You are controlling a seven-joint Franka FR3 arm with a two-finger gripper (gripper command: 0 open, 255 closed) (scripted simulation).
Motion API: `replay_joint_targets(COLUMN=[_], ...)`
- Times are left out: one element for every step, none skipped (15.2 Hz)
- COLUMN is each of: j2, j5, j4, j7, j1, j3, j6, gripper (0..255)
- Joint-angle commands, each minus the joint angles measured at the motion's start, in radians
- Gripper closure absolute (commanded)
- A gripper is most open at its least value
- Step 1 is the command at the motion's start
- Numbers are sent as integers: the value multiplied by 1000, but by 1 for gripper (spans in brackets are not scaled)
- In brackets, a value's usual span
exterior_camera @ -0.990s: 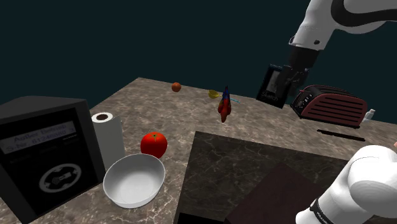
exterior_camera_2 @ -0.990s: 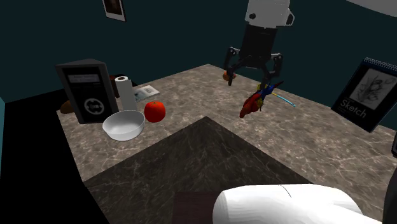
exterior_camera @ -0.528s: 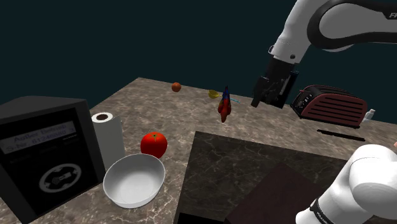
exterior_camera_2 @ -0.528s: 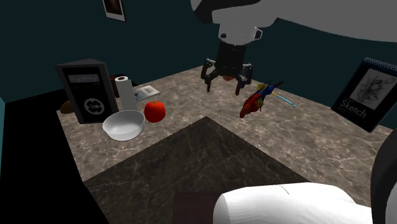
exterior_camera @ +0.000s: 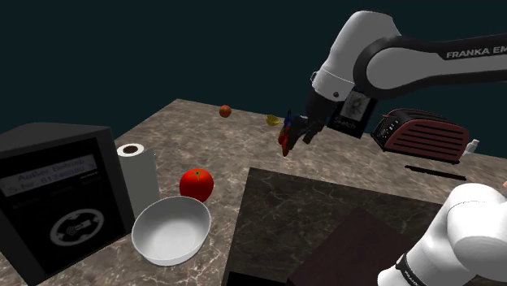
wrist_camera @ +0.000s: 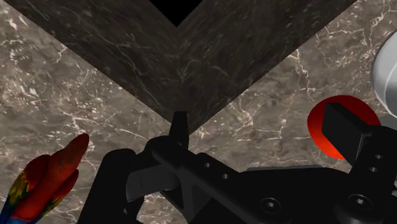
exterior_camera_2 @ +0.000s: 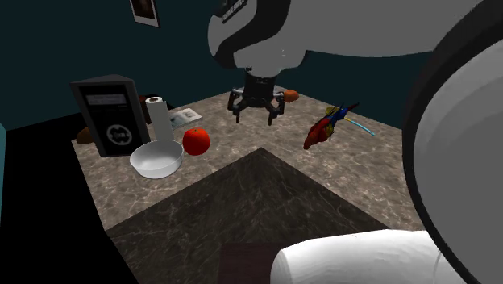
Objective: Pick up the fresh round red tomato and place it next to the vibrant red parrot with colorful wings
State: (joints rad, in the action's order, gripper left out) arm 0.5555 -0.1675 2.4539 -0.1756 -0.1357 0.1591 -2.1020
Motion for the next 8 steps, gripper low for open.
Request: replay_joint_targets(j2=[-50,-76,-103,-131,-160,-190,-220,-251], j5=[-4,-3,0,5,11,20,31,45], j4=[3,0,-5,-11,-18,-26,-36,-47], j7=[-16,-22,-29,-37,-45,-55,-67,-80], j1=[-14,-18,-22,-25,-27,-28,-29,-28], j3=[35,51,66,82,98,114,130,147], j6=[-88,-127,-165,-203,-240,-277,-312,-347], gripper=[0,0,0,0,0,0,0,0])
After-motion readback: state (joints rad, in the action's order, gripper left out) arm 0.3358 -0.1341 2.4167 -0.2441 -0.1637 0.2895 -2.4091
